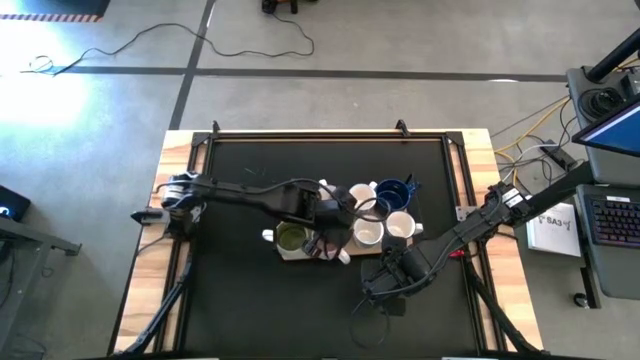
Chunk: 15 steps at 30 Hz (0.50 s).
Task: Place coffee mugs
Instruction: Adjust the green mug on the shelf
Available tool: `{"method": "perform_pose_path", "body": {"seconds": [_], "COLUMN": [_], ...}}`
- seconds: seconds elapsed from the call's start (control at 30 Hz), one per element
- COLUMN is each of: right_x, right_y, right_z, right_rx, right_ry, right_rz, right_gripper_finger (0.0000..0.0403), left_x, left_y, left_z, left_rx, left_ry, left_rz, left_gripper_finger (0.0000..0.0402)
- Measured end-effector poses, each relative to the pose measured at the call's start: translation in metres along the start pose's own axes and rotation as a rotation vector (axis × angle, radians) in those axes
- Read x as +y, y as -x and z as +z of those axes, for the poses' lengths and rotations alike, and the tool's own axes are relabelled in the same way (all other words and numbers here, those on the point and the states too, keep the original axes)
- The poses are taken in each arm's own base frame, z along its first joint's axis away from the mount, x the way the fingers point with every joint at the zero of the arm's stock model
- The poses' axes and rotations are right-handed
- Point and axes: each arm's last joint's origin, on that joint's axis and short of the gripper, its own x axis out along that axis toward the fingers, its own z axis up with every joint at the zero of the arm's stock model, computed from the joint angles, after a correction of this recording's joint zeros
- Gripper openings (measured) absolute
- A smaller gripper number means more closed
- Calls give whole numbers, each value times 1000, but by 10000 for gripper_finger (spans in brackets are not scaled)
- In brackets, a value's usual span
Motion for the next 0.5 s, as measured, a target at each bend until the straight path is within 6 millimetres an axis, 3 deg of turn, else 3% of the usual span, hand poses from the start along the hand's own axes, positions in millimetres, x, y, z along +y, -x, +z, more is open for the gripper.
{"method": "perform_pose_path", "body": {"seconds": [0.2,0.37,0.5], "right_x": [0,0,-1], "right_y": [0,0,0], "right_z": [0,1,2], "right_rx": [-1,-17,-25], "right_ry": [13,36,43], "right_rz": [-1,-19,-26], "right_gripper_finger": [59,59,59], "left_x": [-15,-39,-60], "left_y": [17,26,43], "left_z": [4,13,20], "left_rx": [4,31,50], "left_ry": [122,121,121], "left_rz": [-207,-244,-180], "left_gripper_finger": [47,39,38]}}
